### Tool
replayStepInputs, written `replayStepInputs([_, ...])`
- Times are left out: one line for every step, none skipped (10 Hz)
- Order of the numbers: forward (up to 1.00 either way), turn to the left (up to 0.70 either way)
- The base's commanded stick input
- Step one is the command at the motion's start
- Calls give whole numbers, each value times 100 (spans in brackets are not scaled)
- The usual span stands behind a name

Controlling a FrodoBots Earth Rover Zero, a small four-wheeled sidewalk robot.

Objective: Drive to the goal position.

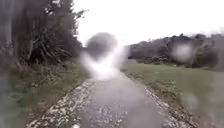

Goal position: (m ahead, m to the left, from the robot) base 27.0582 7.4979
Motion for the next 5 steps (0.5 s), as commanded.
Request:
replayStepInputs([85,0])
replayStepInputs([85,0])
replayStepInputs([85,0])
replayStepInputs([85,0])
replayStepInputs([85,0])
